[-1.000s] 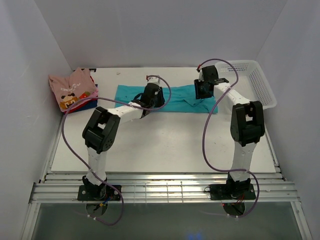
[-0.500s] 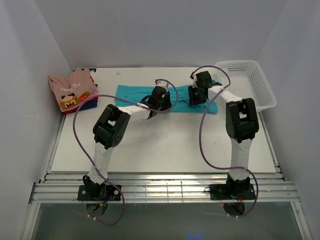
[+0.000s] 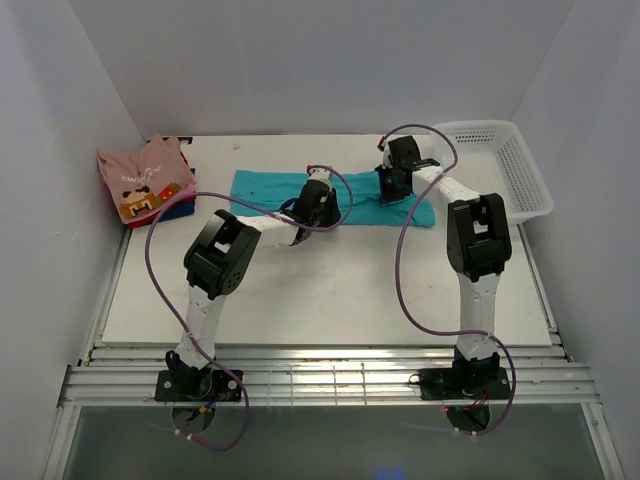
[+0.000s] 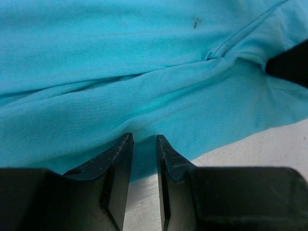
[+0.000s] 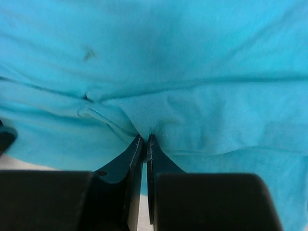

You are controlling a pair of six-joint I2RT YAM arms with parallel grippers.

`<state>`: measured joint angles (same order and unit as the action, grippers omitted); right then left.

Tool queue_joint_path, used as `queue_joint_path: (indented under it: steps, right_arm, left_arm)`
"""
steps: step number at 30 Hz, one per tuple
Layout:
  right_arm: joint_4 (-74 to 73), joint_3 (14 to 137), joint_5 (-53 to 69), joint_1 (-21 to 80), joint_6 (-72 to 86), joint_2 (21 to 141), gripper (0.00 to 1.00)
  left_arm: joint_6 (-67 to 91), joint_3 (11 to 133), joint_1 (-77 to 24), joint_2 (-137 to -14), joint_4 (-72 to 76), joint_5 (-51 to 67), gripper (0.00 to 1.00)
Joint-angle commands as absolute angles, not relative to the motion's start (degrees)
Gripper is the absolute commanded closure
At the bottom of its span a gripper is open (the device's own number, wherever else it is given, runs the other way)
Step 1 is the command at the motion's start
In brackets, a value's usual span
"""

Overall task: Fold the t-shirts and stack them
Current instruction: Fold the other side of the tshirt into a rectangle

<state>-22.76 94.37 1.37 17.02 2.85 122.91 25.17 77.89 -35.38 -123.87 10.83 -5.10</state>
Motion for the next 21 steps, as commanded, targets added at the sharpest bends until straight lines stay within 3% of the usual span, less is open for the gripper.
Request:
queue_joint_path:
  steps: [1,9,11,13,14,21]
  right_arm:
    - [-22.0,101.7,-1.0,17.4,3.2,123.9,0.91]
    - [-17.9,110.8,-6.9,17.4,1.4,130.7,0.87]
    - [-12.3,109.3,-7.4,17.4,0.8,131.1,0.78]
    - [-10.4,109.5,-7.2,17.4,0.2,132.0,0.57]
    - [-9.0,109.9,-7.3,17.4,-0.5,132.5,0.53]
    - [-5.0,105.1,-13.4,17.4,-3.4,129.1,0.49]
  left_arm:
    - [26.2,75.2,-35.5,-121.6,8.6,-4.6,0.63]
    - [26.2,74.3,-35.5,-121.9,8.6,-4.4,0.65]
    - [26.3,74.0,-35.5,-122.1,8.6,-4.3,0.65]
    - [26.3,73.8,-35.5,-122.2,8.6,-4.1,0.65]
    - [26.3,73.7,-35.5,-122.1,8.6,-4.0,0.65]
    - [26.5,72.2,-35.5,-121.0,8.6,-4.0,0.66]
